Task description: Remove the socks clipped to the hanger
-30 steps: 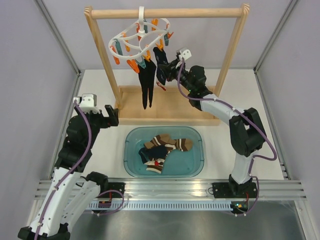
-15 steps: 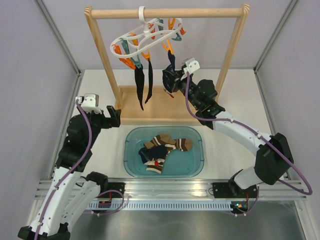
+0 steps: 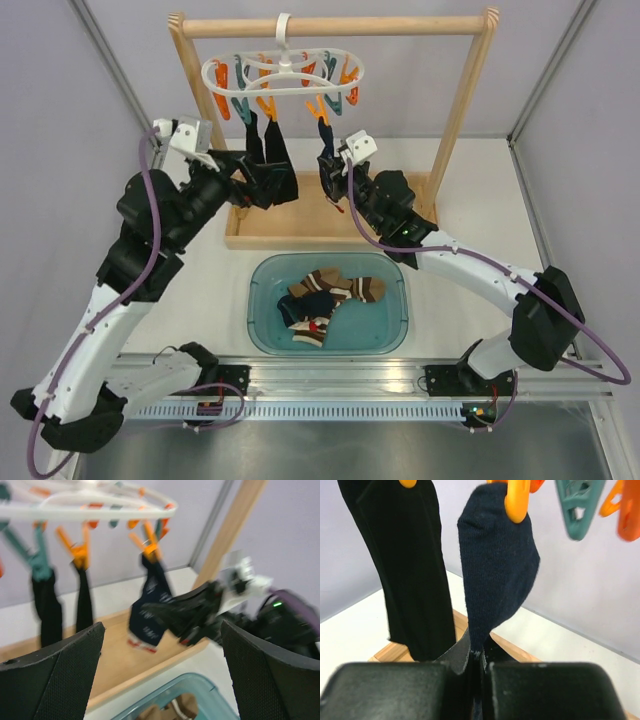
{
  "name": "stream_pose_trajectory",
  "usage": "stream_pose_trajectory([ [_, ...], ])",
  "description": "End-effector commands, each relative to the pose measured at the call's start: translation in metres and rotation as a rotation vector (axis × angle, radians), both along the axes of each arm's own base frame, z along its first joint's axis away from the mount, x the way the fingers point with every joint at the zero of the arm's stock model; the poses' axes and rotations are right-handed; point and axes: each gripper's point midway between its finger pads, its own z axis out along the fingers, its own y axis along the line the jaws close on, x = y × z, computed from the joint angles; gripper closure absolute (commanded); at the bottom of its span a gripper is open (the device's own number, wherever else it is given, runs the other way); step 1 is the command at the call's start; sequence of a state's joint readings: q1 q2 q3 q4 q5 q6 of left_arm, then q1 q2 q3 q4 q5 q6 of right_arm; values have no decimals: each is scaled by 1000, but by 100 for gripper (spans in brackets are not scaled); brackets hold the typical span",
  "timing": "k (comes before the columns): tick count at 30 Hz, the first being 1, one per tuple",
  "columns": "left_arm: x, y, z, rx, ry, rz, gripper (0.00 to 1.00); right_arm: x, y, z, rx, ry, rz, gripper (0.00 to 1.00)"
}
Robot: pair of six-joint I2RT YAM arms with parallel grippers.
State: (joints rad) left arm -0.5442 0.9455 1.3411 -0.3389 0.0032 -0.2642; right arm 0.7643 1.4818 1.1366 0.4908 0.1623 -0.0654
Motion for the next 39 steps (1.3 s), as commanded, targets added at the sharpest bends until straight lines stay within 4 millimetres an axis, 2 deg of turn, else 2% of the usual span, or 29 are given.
stream_pose_trajectory([
  [1,4,-34,27,-41,-10,-51,0,5,0,-10,-21,5,-41,98],
  [3,13,-42,25,-50,15,-48,0,6,0,-12,-24,11,-42,98],
  [6,20,-44,33,-77,20,-25,0,5,0,-13,-26,13,-45,98],
  [9,29,-55,39,-83,31,-27,0,3,-1,-13,-27,11,-46,98],
  [12,41,-64,32,-77,58,-13,0,3,1,-12,-29,9,-46,98],
  [23,84,-70,31,-95,89,124,0,-6,8,-6,-38,-9,-27,98],
  [27,101,-78,23,-73,102,148,0,-8,9,-5,-38,-12,-23,98],
  [39,123,-79,21,-55,95,218,0,-14,11,-1,-36,-23,-9,98],
])
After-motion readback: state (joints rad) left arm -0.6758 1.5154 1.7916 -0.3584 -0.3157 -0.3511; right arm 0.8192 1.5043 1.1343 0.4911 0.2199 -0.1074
